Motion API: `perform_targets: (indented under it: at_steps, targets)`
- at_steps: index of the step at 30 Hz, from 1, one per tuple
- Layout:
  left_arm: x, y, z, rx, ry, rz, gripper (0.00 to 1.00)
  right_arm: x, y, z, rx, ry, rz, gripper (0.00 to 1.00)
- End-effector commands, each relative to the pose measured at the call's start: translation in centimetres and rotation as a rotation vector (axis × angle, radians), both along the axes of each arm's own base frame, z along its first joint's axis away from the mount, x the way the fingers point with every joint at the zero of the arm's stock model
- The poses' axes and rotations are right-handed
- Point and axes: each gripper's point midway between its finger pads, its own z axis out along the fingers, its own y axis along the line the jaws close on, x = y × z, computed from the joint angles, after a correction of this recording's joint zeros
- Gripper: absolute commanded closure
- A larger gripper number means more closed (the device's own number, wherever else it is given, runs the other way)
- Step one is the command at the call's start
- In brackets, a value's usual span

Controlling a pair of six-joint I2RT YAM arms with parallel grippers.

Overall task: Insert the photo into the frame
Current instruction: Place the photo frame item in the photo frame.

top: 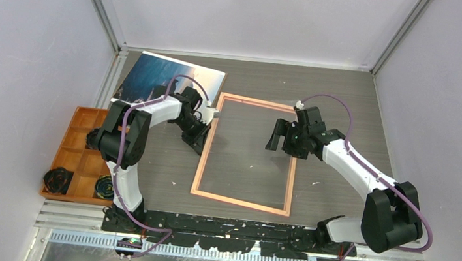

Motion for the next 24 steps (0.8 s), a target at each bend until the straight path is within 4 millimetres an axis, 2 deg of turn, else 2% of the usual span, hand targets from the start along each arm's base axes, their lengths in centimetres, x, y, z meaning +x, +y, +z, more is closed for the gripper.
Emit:
perform_targets:
  at_steps: [1, 18, 24]
  targets:
    - [-0.6, 0.3, -1.5, 0.030, -0.005, -0.034, 1.00, 1.2, -0.1, 1.3, -0.026, -0.060, 0.008, 0.09]
    - [-0.5, 0.3, -1.5, 0.032, -0.010, -0.036, 1.00, 1.8, -0.5, 0.9, -0.049, -0.095, 0.007, 0.08]
    - [-0.4, 0.3, -1.3, 0.032, -0.014, -0.040, 1.00, 1.9, -0.7, 0.3, -0.075, -0.084, 0.010, 0.08]
